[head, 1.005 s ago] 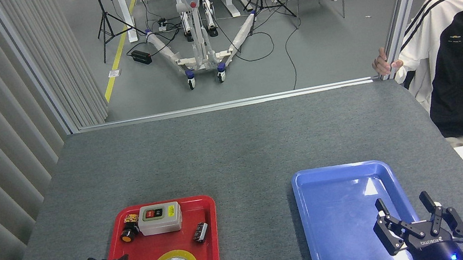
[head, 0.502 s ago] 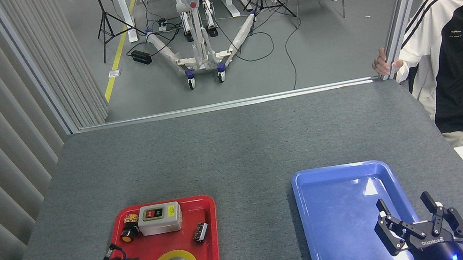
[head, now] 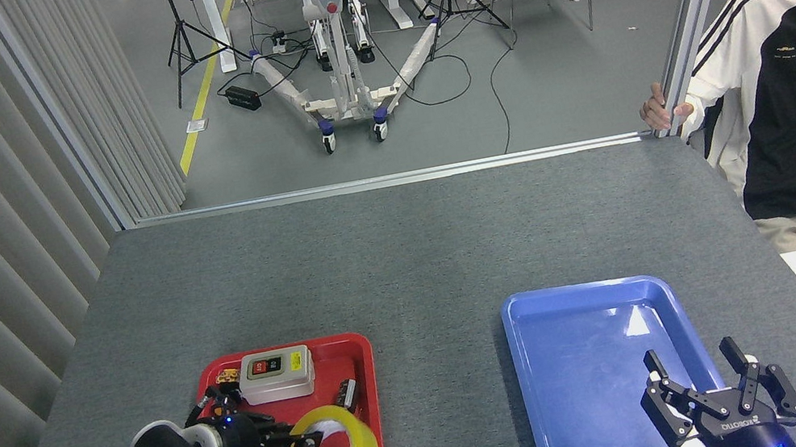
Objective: Place and move tape with both arms
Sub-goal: 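Lift the tape and carry it toward the blue tray and right gripper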
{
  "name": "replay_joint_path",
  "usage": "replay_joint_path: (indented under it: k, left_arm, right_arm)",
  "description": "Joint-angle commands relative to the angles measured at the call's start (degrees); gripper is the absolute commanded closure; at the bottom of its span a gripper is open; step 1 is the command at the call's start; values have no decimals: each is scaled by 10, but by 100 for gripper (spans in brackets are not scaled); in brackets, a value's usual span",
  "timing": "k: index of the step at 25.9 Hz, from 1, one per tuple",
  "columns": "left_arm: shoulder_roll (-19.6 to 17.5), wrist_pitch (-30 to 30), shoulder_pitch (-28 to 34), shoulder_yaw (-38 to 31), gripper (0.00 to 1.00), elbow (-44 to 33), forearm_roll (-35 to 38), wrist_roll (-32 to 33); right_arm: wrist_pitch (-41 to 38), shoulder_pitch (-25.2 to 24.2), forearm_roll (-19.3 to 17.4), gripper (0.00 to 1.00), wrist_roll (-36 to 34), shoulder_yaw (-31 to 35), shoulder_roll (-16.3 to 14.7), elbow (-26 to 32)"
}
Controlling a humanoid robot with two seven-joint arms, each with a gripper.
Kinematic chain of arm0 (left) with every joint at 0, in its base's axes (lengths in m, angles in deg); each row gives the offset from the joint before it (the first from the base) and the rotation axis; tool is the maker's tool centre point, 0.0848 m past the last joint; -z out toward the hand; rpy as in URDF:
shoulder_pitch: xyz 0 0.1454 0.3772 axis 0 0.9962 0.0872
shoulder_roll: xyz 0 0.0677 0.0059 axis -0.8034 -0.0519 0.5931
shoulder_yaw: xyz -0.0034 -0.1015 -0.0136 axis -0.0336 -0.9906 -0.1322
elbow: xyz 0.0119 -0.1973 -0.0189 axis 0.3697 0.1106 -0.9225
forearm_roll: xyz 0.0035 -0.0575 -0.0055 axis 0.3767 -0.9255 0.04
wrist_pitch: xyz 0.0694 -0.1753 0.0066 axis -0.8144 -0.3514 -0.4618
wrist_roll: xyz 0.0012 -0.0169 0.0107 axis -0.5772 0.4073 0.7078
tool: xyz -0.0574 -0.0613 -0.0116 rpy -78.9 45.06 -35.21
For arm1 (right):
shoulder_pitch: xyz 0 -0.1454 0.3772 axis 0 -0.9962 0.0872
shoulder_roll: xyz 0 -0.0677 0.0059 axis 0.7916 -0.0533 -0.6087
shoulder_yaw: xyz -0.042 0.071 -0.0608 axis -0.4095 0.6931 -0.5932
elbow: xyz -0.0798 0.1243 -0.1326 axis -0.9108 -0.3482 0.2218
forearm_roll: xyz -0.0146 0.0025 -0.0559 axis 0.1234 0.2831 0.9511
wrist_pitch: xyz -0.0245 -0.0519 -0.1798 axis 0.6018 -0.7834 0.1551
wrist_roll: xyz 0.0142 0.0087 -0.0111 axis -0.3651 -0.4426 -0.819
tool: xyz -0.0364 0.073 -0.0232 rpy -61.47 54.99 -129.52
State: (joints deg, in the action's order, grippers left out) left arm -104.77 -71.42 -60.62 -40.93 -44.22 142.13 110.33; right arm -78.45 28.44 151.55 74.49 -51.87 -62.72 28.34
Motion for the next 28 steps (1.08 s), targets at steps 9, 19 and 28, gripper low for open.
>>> replay_joint_path:
  k: [9,19,28]
  left_arm:
    - [81,-81,-1,-63,100,0,-279,-30]
    - [214,-81,38,-6,100,30,-311,-65]
    - [223,-81,39,-5,100,39,-311,-66]
  right_arm:
    - [-1,-3,0,0,-7,0,2,0]
    - [-382,-6,16,0,-109,0,-3,3]
    - [-382,-43,17,0,-106,-3,3,48]
